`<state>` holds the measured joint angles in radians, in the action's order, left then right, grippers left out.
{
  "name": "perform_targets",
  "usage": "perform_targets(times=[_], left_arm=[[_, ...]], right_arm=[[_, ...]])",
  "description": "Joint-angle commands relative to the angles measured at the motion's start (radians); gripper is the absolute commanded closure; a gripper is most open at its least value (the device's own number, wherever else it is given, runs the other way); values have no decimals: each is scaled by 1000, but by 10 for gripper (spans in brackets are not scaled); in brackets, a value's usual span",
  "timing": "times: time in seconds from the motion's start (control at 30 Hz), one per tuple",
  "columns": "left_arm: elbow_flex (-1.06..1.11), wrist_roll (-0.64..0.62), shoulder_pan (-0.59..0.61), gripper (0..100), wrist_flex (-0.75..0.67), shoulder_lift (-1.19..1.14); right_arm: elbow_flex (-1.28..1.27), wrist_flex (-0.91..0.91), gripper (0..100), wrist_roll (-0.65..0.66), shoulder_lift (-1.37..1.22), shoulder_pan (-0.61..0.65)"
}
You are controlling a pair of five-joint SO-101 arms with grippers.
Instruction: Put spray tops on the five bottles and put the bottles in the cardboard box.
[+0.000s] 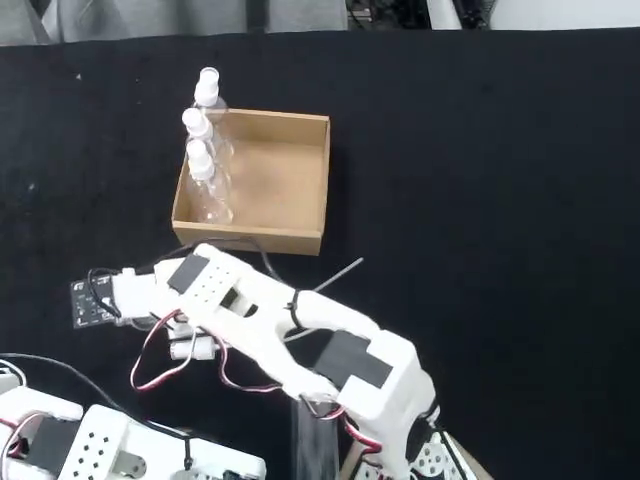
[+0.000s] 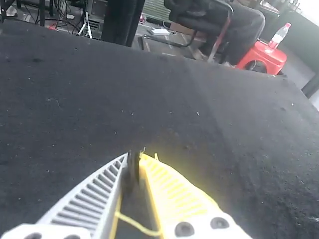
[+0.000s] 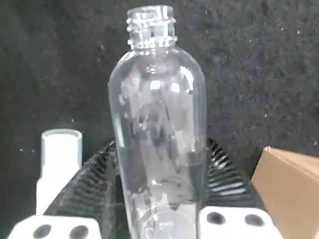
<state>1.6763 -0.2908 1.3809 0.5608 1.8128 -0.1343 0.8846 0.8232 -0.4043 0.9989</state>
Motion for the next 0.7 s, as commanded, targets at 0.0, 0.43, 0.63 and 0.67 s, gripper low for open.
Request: perform_targets(times=[0.0, 0.43, 0.63, 0.67], left_arm=[[24, 9, 4, 970, 5, 9], [24, 9, 2, 970, 6, 8], [24, 8, 1, 970, 6, 8], [24, 8, 1, 970, 6, 8]], right_arm=[[54, 37, 861, -5, 88, -37], [-4, 84, 861, -72, 209, -51], [-4, 149, 861, -74, 254, -72], [-4, 157, 861, -74, 257, -72]])
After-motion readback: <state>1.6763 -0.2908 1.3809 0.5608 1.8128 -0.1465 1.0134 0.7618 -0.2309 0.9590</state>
